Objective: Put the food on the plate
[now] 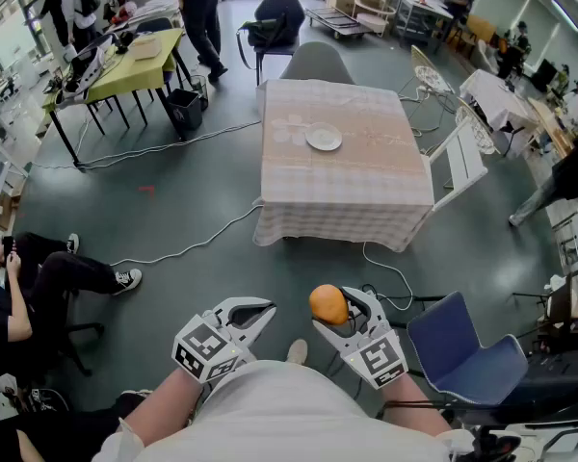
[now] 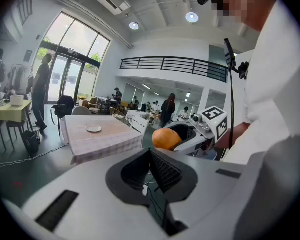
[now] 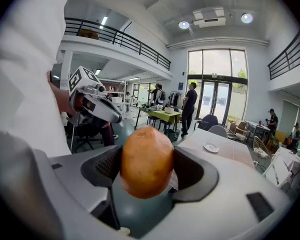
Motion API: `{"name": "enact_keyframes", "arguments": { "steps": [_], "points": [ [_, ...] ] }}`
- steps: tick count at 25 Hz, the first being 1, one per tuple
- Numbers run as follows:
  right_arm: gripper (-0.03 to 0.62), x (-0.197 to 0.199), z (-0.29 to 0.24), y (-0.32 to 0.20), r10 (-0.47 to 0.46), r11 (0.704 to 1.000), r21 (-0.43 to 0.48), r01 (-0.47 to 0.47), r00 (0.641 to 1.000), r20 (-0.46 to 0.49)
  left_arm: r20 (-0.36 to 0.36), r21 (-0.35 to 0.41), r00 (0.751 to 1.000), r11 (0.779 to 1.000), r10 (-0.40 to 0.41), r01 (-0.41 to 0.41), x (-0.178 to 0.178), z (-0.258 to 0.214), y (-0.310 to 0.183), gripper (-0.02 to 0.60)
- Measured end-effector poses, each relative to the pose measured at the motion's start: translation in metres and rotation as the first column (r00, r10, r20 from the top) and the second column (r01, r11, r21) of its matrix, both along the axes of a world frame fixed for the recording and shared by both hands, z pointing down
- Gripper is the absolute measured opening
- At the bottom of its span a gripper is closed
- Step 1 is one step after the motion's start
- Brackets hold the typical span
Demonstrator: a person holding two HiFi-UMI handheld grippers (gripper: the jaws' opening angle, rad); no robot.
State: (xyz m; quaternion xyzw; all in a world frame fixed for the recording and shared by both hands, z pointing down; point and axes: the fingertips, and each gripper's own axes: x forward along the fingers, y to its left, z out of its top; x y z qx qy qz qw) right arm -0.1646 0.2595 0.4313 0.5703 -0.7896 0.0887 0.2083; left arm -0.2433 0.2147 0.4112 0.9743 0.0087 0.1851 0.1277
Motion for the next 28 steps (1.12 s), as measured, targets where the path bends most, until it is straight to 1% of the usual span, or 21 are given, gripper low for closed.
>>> {"name": "enact_keyframes", "arguments": {
  "steps": [7,14,17,21,24,28],
  "points": [
    [0.336,0.025,0.0,-0.006,-0.007,1.0,0.01,0.007,1.0,-0.007,-0.002,0.021,1.0,1.0,-0.007,0.007,0.025,-0.003,-0.005,0.009],
    [0.336,0.056,0.004,-0.002,-0.003,1.0,0.009,0.003,1.0,0.029,0.018,0.02,1.0,1.0,-0.023,0.023,0.053,0.001,0.001,0.009],
    [0.336,0.073,0.009,-0.006,-0.007,1.0,0.002,0.007,1.0,0.028,0.015,0.036,1.0,0.999,-0.024,0.023,0.069,0.001,0.001,0.009],
    [0.336,0.091,0.021,-0.02,0.005,1.0,-0.021,-0.004,0.999,0.039,0.034,0.017,0.999,1.0,-0.007,0.006,0.078,0.01,-0.001,0.009],
    [0.336,0.104,0.024,-0.043,0.018,0.999,-0.031,-0.017,0.999,0.037,0.053,0.029,0.999,1.0,0.01,-0.012,0.085,0.018,-0.02,0.009],
    [0.336,0.137,0.024,-0.083,0.05,0.998,-0.037,-0.05,0.998,0.024,0.031,0.032,0.999,0.999,0.036,-0.037,0.121,0.02,-0.064,0.009]
  ]
}}
